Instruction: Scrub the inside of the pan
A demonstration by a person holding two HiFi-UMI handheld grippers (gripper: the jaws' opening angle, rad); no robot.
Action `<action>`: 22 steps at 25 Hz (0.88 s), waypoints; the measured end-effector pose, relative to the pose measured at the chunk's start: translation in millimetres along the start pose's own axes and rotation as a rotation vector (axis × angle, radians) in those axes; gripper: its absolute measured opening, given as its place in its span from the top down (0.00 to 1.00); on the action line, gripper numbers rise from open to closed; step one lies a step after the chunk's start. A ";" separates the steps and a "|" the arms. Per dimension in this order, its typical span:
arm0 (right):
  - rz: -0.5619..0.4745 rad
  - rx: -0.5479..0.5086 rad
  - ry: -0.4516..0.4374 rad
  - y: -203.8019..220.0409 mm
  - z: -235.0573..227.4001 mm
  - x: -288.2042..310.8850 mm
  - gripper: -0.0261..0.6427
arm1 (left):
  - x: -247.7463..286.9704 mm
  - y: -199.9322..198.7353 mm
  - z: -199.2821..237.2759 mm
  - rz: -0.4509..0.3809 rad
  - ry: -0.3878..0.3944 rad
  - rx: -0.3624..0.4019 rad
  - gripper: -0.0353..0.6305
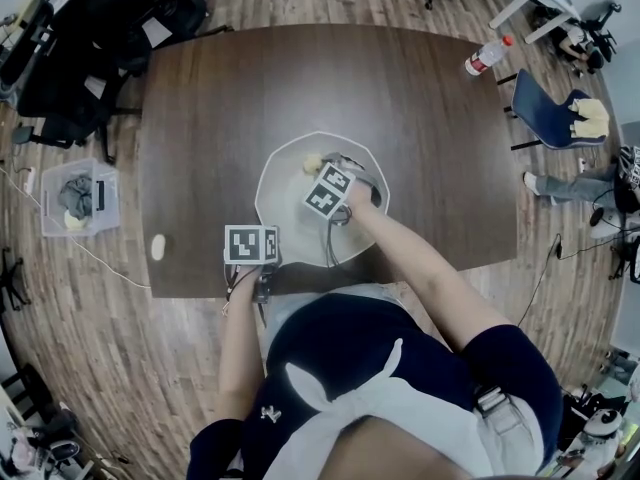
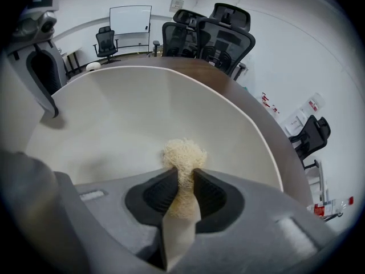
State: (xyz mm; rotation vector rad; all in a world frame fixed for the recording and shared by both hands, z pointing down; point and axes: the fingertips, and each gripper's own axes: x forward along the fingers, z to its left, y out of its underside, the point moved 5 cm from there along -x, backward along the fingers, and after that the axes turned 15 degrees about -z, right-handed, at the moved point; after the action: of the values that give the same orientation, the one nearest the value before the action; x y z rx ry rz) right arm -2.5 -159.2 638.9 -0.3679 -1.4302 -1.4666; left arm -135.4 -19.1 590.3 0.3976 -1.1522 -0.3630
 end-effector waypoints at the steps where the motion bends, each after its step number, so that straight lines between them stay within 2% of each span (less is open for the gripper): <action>1: 0.020 -0.012 -0.005 1.7 -0.4 -0.6 0.84 | -0.2 0.3 0.3 -0.001 0.000 -0.003 0.82; 8: 0.176 -0.021 -0.033 17.9 -3.1 -6.9 0.84 | -1.2 1.6 -0.5 -0.012 0.001 -0.010 0.82; 15: 0.320 0.005 -0.133 35.4 -1.9 -16.1 0.84 | -2.2 0.8 1.8 -0.016 0.001 -0.018 0.82; 22: 0.448 -0.075 -0.192 50.6 9.9 -25.7 0.84 | -1.6 1.1 -0.6 -0.020 -0.004 -0.018 0.82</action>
State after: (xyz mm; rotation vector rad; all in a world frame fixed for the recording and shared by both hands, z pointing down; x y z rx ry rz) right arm 45.0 -128.5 649.9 -0.8380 -1.3340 -1.1419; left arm -135.4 -17.3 589.4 0.3926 -1.1490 -0.3912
